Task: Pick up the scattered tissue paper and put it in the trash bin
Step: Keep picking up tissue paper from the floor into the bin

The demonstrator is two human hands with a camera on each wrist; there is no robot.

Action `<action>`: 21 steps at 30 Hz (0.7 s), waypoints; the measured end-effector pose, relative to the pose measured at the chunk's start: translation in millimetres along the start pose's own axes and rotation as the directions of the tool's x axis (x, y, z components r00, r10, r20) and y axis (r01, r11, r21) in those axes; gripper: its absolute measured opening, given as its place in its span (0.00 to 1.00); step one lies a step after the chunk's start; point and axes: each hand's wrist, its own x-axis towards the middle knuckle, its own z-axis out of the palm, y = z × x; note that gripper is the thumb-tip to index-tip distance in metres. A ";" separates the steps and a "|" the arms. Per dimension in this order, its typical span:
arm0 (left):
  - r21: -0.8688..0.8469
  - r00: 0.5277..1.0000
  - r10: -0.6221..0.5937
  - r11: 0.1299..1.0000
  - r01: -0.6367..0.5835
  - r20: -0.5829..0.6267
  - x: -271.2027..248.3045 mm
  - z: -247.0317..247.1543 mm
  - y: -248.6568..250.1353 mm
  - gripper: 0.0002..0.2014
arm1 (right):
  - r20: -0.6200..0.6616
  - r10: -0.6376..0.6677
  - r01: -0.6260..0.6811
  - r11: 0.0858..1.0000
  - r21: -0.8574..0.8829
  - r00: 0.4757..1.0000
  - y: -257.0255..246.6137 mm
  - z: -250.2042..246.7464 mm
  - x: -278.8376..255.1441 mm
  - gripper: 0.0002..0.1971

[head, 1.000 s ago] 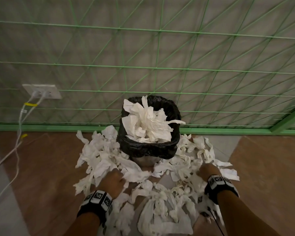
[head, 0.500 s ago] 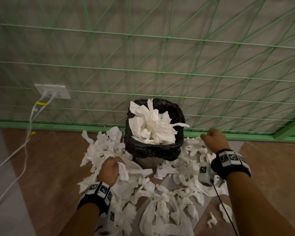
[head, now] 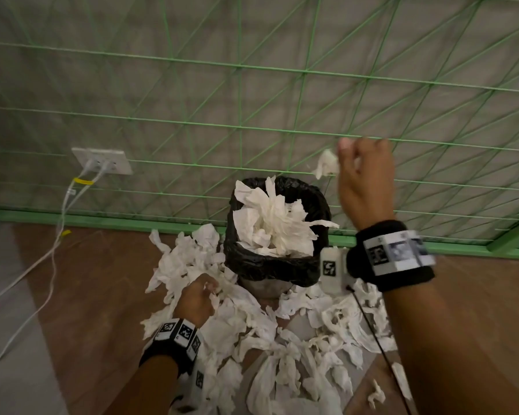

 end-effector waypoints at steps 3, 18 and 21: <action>-0.091 0.997 -0.007 0.996 0.000 -0.073 3.1 -13.0 14.8 0.09 | 0.391 -0.004 -0.001 1.000 0.012 0.920 7.2 40.8 -33.5 0.19; 0.026 0.879 0.468 0.883 -0.468 -0.094 7.9 -66.7 208.6 0.24 | 0.258 0.577 -0.546 0.817 -0.187 0.775 145.8 25.6 -55.3 0.12; 0.207 0.815 0.576 0.807 -0.554 -0.067 -3.9 -38.4 207.0 0.15 | 0.535 0.739 -0.265 0.657 -0.706 0.408 203.0 5.9 -123.4 0.24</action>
